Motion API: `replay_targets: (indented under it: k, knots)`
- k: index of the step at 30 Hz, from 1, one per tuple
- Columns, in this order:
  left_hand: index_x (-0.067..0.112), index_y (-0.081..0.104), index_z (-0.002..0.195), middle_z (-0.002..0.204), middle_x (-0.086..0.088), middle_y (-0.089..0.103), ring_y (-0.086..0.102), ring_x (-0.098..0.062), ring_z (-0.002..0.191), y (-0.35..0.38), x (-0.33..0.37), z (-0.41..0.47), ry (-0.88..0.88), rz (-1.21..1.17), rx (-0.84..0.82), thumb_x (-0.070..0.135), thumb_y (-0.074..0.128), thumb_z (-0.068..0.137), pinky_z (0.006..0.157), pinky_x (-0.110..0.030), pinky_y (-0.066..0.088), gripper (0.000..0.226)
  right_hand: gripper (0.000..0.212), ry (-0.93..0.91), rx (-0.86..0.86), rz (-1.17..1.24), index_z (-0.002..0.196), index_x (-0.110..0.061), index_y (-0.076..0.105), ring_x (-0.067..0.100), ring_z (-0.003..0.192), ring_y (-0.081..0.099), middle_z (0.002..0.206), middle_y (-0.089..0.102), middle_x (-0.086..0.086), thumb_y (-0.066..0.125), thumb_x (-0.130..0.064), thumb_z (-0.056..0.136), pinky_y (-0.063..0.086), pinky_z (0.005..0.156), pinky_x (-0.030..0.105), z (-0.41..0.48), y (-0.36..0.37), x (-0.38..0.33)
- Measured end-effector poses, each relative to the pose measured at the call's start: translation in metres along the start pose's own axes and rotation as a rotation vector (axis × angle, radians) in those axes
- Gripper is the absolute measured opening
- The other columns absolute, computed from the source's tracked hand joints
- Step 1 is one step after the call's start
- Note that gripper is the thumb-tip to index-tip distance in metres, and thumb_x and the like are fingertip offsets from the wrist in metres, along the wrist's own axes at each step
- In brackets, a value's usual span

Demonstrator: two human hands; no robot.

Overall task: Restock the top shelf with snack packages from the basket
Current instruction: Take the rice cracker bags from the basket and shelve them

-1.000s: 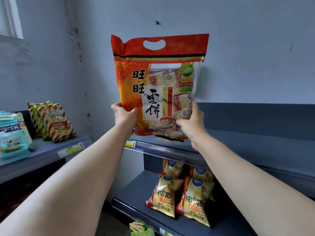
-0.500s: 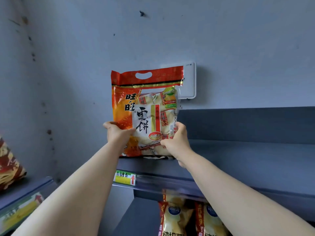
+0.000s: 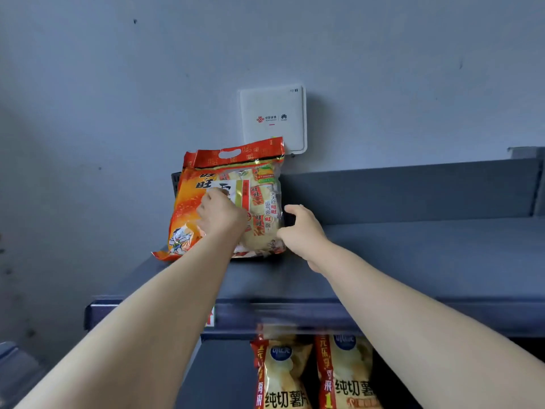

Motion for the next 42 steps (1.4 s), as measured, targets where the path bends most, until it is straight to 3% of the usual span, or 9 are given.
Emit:
replay_targets:
  k: [6,9,13,20,26,29,34,39,42]
  knots:
    - [0.011,0.047,0.127,0.137,-0.010,0.047,0.038,-0.032,0.129,0.030,0.071,-0.075,0.203,-0.106,-0.112,-0.003,0.052,0.079,0.104,-0.048,0.041,0.050,0.060,0.030,0.064,-0.321,0.147,-0.023,0.031,0.021,0.134,0.039,0.155,0.027,-0.001,0.052,-0.014,0.092,0.047,0.090,0.033,-0.040,-0.078,0.035]
    - [0.015,0.047,0.131,0.135,-0.007,0.050,0.046,-0.030,0.124,0.045,0.103,-0.132,0.255,-0.170,-0.215,-0.004,0.048,0.082,0.094,-0.045,0.050,0.053,0.056,0.020,0.095,-0.450,0.148,-0.020,0.030,0.019,0.147,0.020,0.160,0.019,0.001,0.050,-0.019,0.096,0.047,0.097,0.039,-0.073,-0.124,0.047]
    - [0.015,0.040,0.140,0.139,-0.003,0.051,0.049,-0.026,0.125,0.066,0.146,-0.223,0.315,-0.144,-0.355,-0.001,0.046,0.087,0.084,-0.035,0.049,0.056,0.054,0.029,0.156,-0.539,0.149,-0.015,0.030,0.021,0.149,0.014,0.160,0.021,0.004,0.048,-0.022,0.098,0.032,0.111,0.043,-0.132,-0.197,0.067]
    - [0.019,0.044,0.142,0.139,-0.003,0.049,0.048,-0.027,0.123,0.103,0.198,-0.366,0.453,0.006,-0.500,-0.004,0.042,0.085,0.080,-0.037,0.048,0.061,0.053,0.086,0.211,-0.695,0.147,-0.012,0.033,0.023,0.150,0.009,0.155,0.032,0.003,0.050,-0.023,0.098,0.028,0.113,0.044,-0.228,-0.311,0.117]
    - [0.016,0.046,0.140,0.142,-0.003,0.047,0.039,-0.024,0.131,0.146,0.242,-0.486,0.604,-0.008,-0.616,-0.004,0.044,0.087,0.086,-0.034,0.045,0.057,0.050,0.205,0.293,-0.719,0.143,-0.014,0.039,0.027,0.139,0.031,0.146,0.040,0.007,0.053,-0.024,0.096,0.034,0.107,0.039,-0.318,-0.403,0.177]
    - [0.015,0.045,0.142,0.143,-0.007,0.047,0.039,-0.027,0.132,0.172,0.256,-0.544,0.651,0.029,-0.732,-0.002,0.046,0.087,0.093,-0.038,0.045,0.057,0.050,0.310,0.317,-0.742,0.143,-0.016,0.040,0.027,0.138,0.032,0.146,0.041,0.007,0.054,-0.024,0.096,0.032,0.107,0.039,-0.360,-0.443,0.210]
    - [0.012,0.043,0.143,0.140,-0.010,0.049,0.047,-0.030,0.126,0.215,0.270,-0.622,0.713,0.081,-0.940,0.002,0.048,0.091,0.096,-0.043,0.048,0.053,0.043,0.492,0.359,-0.741,0.133,-0.014,0.048,0.032,0.123,0.045,0.135,0.049,0.011,0.056,-0.021,0.092,0.043,0.097,0.043,-0.422,-0.497,0.266]
    - [0.007,0.045,0.135,0.121,-0.008,0.055,0.054,-0.026,0.104,0.269,0.271,-0.687,0.746,0.142,-1.118,0.008,0.052,0.092,0.087,-0.037,0.050,0.043,0.052,0.691,0.371,-0.715,0.141,-0.014,0.042,0.032,0.130,0.042,0.143,0.043,0.011,0.057,-0.023,0.092,0.040,0.103,0.042,-0.478,-0.546,0.323]
    - [0.006,0.046,0.134,0.128,-0.012,0.056,0.054,-0.030,0.114,0.302,0.275,-0.723,0.754,0.162,-1.184,0.006,0.051,0.092,0.092,-0.038,0.050,0.042,0.053,0.800,0.385,-0.720,0.141,-0.014,0.043,0.033,0.129,0.044,0.142,0.044,0.012,0.058,-0.023,0.091,0.040,0.104,0.042,-0.511,-0.576,0.357]
Point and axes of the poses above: each hand's wrist, its own z-axis towards the middle knuckle, its own y-axis out of the palm, x = y × z, the point moved 9 cm from there along z, towards the middle knuckle
